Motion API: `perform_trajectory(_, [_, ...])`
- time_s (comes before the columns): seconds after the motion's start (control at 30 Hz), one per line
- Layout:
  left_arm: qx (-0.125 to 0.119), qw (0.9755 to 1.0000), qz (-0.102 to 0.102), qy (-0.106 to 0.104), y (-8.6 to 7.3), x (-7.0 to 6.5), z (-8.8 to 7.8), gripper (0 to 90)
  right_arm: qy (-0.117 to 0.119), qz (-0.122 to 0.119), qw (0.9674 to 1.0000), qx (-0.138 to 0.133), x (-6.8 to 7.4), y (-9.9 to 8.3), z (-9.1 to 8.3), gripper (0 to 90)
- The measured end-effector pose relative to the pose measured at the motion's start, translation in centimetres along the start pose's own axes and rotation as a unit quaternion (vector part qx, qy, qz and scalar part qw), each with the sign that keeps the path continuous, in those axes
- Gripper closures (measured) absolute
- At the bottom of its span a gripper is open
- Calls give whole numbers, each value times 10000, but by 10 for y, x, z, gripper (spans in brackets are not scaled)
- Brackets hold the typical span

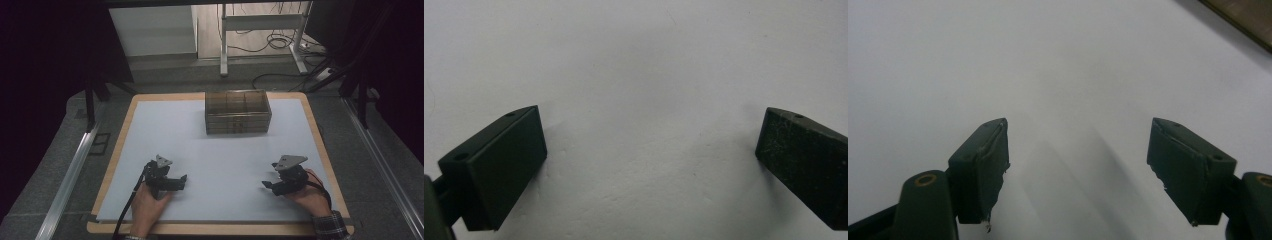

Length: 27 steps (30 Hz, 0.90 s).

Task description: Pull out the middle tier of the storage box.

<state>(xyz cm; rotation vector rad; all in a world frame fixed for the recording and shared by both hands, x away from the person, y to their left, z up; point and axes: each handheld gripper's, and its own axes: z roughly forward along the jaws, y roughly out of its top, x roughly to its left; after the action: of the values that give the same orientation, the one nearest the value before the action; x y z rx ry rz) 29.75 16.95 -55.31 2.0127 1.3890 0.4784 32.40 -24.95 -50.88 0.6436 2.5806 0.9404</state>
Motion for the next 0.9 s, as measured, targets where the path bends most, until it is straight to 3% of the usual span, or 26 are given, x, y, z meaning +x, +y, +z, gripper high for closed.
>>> perform_trajectory(0.4, [-1,10000,0,1,0,0,0,0,-339,-276,9990,5,1,12,8,302])
perform_trajectory(0.83, [1,10000,-1,1,0,0,0,0,-688,-718,9950,-4,2,27,17,348])
perform_trajectory(0.9, [0,10000,-1,1,0,0,0,0,-711,-688,9951,2,3,28,18,348])
